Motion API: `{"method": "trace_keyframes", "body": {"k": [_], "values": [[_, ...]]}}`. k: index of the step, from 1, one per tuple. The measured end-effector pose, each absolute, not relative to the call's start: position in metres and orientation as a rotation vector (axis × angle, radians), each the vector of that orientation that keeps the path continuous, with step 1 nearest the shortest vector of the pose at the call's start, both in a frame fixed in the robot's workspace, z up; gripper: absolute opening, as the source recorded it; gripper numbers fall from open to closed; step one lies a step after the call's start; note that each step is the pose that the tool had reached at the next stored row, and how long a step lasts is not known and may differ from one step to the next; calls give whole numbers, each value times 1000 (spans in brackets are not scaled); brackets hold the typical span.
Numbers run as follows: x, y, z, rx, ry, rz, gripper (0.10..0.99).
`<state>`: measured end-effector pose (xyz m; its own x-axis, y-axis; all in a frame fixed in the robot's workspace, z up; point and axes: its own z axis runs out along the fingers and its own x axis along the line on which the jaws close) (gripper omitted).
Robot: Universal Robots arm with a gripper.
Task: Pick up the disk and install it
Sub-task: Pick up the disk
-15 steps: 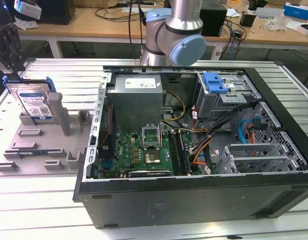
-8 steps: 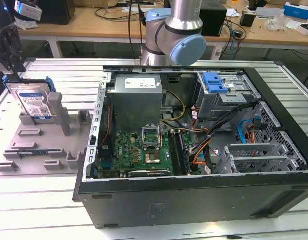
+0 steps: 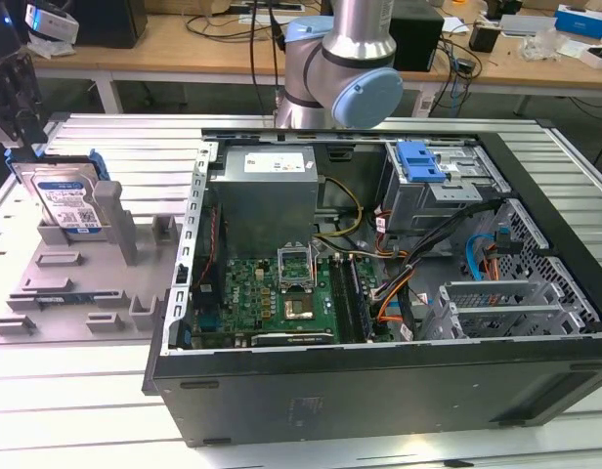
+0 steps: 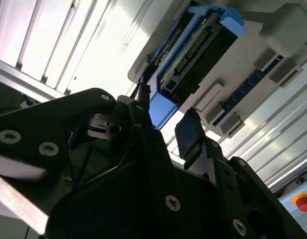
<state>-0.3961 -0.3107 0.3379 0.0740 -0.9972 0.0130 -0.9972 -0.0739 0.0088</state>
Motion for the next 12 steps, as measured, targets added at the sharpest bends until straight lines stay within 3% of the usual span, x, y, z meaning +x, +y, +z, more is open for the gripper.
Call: {"method": "trace_keyframes", "body": {"k": [12], "values": [[-396,-311,333,2240,-2180,5,482]]}}
